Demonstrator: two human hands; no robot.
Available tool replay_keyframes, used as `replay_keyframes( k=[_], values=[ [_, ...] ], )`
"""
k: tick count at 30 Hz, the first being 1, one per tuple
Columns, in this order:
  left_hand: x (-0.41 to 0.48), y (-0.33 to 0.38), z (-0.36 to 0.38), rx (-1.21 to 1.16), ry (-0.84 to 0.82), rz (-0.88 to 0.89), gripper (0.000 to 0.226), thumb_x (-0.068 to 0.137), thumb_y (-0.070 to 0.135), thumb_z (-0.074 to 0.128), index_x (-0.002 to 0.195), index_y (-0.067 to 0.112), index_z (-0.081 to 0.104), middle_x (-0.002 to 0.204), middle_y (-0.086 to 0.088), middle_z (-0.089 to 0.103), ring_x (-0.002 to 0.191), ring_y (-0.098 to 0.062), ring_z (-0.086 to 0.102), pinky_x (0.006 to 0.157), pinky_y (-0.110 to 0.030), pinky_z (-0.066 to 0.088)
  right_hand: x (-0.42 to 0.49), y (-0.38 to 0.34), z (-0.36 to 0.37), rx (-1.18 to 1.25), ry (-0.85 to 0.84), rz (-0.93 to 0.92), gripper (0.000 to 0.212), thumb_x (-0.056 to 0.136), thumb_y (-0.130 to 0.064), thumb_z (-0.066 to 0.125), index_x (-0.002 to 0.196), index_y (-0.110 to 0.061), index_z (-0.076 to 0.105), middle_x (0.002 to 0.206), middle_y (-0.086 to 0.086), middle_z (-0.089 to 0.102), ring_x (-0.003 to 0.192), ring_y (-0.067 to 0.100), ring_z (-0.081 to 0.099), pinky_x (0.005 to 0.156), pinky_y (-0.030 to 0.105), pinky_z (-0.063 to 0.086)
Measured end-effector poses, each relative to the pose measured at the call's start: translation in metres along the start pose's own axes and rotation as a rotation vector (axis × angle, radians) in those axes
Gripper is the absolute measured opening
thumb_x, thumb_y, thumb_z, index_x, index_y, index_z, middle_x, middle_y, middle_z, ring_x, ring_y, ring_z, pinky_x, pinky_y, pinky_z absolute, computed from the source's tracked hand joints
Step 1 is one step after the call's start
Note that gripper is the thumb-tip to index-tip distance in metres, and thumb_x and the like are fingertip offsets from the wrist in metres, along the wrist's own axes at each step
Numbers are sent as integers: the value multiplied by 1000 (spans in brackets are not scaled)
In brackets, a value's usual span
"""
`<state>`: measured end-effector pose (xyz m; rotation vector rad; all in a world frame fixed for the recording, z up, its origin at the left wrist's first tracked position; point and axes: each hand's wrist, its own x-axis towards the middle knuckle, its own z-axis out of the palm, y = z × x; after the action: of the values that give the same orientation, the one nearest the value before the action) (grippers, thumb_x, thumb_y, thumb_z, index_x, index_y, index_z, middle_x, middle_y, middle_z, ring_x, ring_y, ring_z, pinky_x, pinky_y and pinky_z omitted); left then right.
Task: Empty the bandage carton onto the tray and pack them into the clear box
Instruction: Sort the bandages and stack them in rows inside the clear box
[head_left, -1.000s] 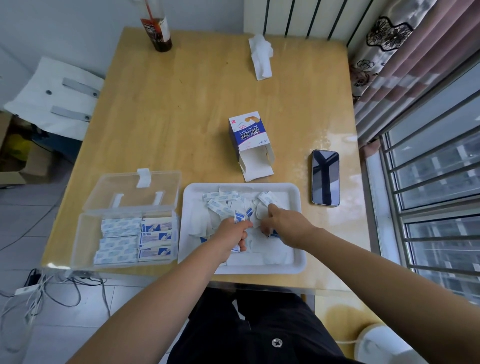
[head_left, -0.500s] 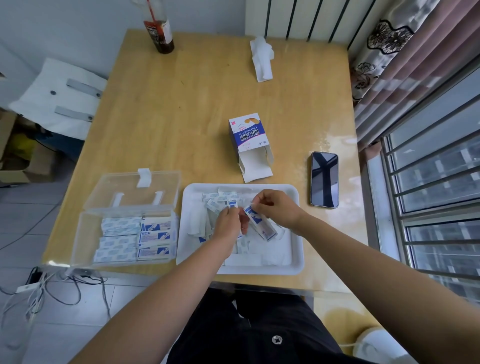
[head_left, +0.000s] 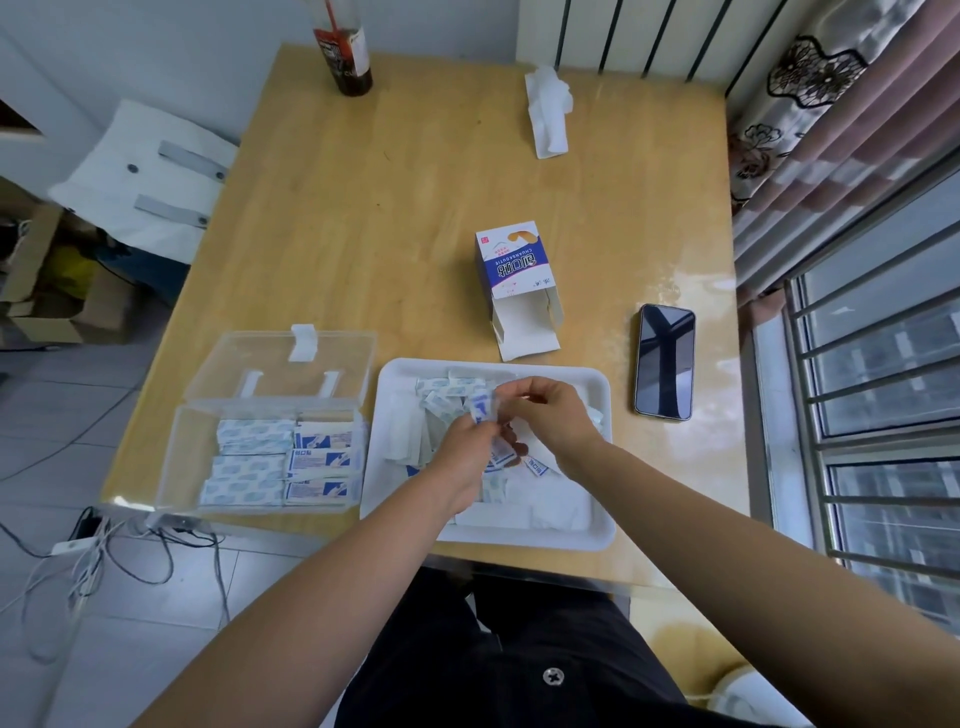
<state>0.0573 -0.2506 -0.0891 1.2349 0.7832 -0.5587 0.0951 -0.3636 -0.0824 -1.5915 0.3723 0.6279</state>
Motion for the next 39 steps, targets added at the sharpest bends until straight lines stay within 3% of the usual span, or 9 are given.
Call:
replay_keyframes(
  k=[2, 4, 8, 11, 16, 22, 27, 35, 39],
  values=[
    [2, 1, -8, -13, 59, -14, 21, 97, 1, 33, 91, 7, 53, 74, -13, 62, 58, -22, 64, 64, -35, 54, 5, 8, -8, -341, 45, -126, 28, 82, 4, 57, 101, -14, 68, 99, 1, 62, 73, 7, 54, 66, 14, 45],
    [2, 1, -15, -9, 111, -53, 22, 97, 0, 31, 88, 9, 49, 67, -10, 56, 52, -21, 57, 56, -31, 52, 9, 18, -18, -762, -63, -184, 34, 81, -6, 62, 112, -20, 64, 109, 2, 52, 80, 11, 51, 75, 24, 46],
    [3, -1, -22, 81, 174, -131, 22, 96, 1, 30, 92, 7, 51, 62, -7, 43, 49, -18, 40, 48, -26, 37, 8, 30, -38, -1190, -62, -151, 37, 83, -8, 57, 117, -20, 53, 116, 4, 45, 75, 22, 51, 57, 31, 42],
    [4, -4, -24, 128, 160, -158, 22, 96, 1, 30, 100, 5, 51, 62, -7, 42, 48, -18, 41, 49, -27, 35, 7, 28, -42, -1153, 39, -182, 37, 85, -11, 56, 120, -18, 48, 117, 5, 46, 71, 25, 50, 54, 29, 37],
    [4, -4, -24, 146, 143, -187, 23, 96, 3, 31, 106, 5, 52, 62, -7, 44, 49, -18, 42, 49, -27, 36, 10, 28, -25, -1272, -188, -265, 72, 78, -33, 74, 138, -26, 35, 126, 1, 39, 95, 24, 57, 61, 31, 43],
    [6, -4, -26, 127, 142, -203, 21, 97, 4, 32, 105, 5, 51, 63, -8, 46, 51, -18, 44, 50, -27, 38, 17, 29, -36, -1211, 18, -236, 53, 84, -17, 56, 133, -18, 36, 119, 4, 46, 71, 26, 53, 46, 28, 35],
    [6, -5, -25, 118, 138, -203, 21, 96, 3, 32, 105, 5, 51, 63, -8, 46, 51, -18, 44, 49, -26, 38, 17, 25, -31, -1322, -189, -316, 78, 76, -41, 73, 141, -29, 31, 122, 2, 39, 90, 25, 59, 60, 31, 45],
    [5, -3, -25, 132, 129, -198, 20, 97, 5, 35, 107, 6, 51, 66, -8, 48, 55, -18, 46, 53, -27, 43, 20, 28, -33, -1270, -130, -283, 52, 83, -18, 56, 131, -19, 38, 121, 3, 52, 77, 28, 57, 52, 29, 36],
    [5, -3, -25, 130, 121, -187, 20, 97, 5, 35, 108, 5, 51, 66, -8, 48, 56, -19, 47, 55, -28, 42, 21, 24, -34, -1171, -40, -231, 43, 84, -11, 51, 126, -18, 45, 103, 7, 63, 73, 23, 53, 47, 27, 35]
  ],
)
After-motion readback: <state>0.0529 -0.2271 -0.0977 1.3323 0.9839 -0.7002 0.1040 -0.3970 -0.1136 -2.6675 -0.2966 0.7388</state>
